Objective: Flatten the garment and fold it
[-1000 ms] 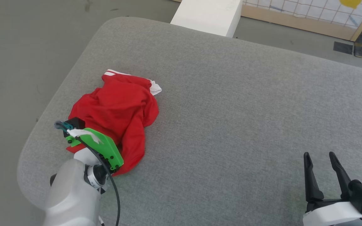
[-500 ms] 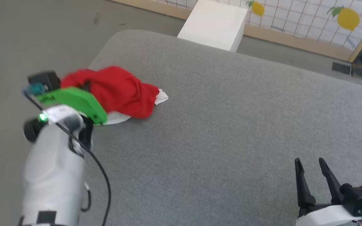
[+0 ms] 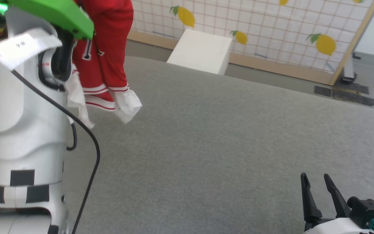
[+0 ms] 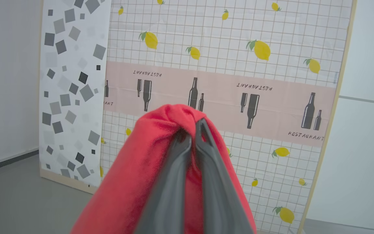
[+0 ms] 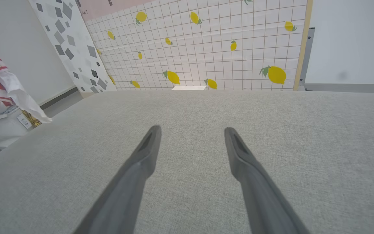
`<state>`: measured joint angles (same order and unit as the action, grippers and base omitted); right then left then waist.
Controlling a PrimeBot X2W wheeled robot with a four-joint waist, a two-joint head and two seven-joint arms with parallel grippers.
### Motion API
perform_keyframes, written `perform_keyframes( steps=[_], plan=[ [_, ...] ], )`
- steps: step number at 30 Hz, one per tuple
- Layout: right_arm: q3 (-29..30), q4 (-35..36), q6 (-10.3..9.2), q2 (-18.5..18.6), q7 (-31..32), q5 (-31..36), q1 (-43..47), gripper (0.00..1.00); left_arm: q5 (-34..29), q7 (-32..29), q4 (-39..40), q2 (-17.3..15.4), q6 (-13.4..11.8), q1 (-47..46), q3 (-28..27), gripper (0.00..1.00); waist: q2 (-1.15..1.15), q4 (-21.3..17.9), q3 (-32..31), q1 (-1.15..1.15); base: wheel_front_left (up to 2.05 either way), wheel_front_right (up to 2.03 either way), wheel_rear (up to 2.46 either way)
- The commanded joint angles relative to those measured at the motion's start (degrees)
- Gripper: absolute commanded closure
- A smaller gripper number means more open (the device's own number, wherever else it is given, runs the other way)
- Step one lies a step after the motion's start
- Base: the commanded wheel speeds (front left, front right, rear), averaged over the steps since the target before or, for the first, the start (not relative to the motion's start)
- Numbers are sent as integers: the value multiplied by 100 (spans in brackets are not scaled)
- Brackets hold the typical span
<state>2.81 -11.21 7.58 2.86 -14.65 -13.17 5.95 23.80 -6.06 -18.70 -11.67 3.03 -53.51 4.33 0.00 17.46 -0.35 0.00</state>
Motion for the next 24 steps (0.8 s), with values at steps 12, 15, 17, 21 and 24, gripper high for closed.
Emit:
perform_keyframes(
  steps=[12, 15, 17, 21, 24],
  plan=[
    [45, -112, -9, 1, -34, 46, -32, 0, 845, -366, 211, 666, 283, -667, 410, 100, 0, -1274, -243, 0, 0, 0, 0],
    [179, -142, -9, 1, -34, 47, -4, 0, 1065, -528, 233, 757, 311, -528, 610, 100, 0, -1490, -196, 0, 0, 0, 0],
    [290, -172, -9, 1, -34, 65, 9, 0, 1205, -629, 252, 802, 320, -352, 778, 100, 0, -1585, -150, 0, 0, 0, 0],
    [411, -197, -9, 1, -34, 99, -34, 0, 1422, -748, 162, 854, 275, 163, 1172, 100, 0, -1748, -76, 0, 0, 0, 0],
    [461, -196, -9, 1, -34, 105, -69, 0, 1609, -940, -42, 870, 268, 639, 1585, 100, 0, -1843, -25, 0, 0, 0, 0]
  ],
)
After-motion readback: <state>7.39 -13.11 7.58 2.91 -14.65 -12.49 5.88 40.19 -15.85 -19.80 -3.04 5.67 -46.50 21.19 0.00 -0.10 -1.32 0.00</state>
